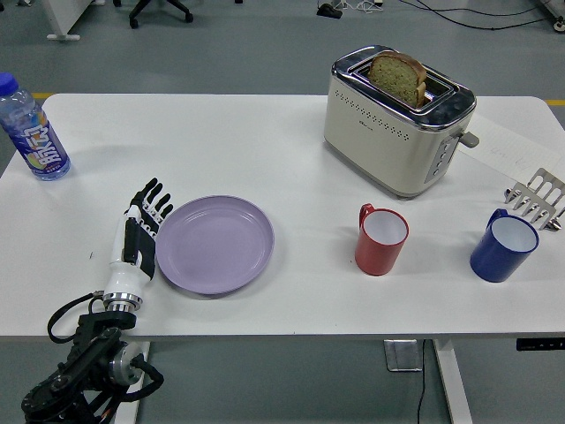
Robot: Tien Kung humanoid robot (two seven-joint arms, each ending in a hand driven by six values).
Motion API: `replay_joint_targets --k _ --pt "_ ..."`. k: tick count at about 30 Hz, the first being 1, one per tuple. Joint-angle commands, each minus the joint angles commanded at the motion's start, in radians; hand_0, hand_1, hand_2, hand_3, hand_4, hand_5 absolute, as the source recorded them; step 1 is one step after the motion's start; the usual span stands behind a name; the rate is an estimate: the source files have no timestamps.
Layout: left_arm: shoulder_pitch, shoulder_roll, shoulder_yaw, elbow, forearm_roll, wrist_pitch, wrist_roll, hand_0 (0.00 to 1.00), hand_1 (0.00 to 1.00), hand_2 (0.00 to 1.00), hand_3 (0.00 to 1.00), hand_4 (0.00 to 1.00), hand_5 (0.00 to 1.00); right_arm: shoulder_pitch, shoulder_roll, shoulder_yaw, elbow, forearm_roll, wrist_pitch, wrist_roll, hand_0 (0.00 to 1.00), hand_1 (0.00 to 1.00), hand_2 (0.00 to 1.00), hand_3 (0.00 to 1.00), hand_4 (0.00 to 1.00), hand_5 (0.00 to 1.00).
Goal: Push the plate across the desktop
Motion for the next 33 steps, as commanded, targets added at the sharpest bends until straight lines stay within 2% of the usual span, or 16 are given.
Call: replay_joint_targets --k 4,19,33 --pt "-0.018 0.000 0.039 0.016 -0.028 0.018 -0.017 0.858 0.884 0.923 0.884 0.462 0.998 0.001 0.000 0.000 0.000 0.000 0.000 0.000 0.607 0.545 0.633 0.626 0.131 0.359" --pt "-0.063 0.000 0.134 0.054 -0.085 0.039 -0.046 0.859 0.884 0.922 0.881 0.461 0.998 0.004 -0.001 -0.001 0.000 -0.002 0.001 0.000 0.607 0.545 0.632 0.627 0.132 0.359" --pt "-0.092 0.000 0.180 0.073 -0.102 0.046 -0.046 0.858 0.883 0.923 0.877 0.456 0.998 0.003 0.000 -0.001 0.000 -0.006 0.002 -0.001 0.607 0.545 0.632 0.627 0.133 0.359"
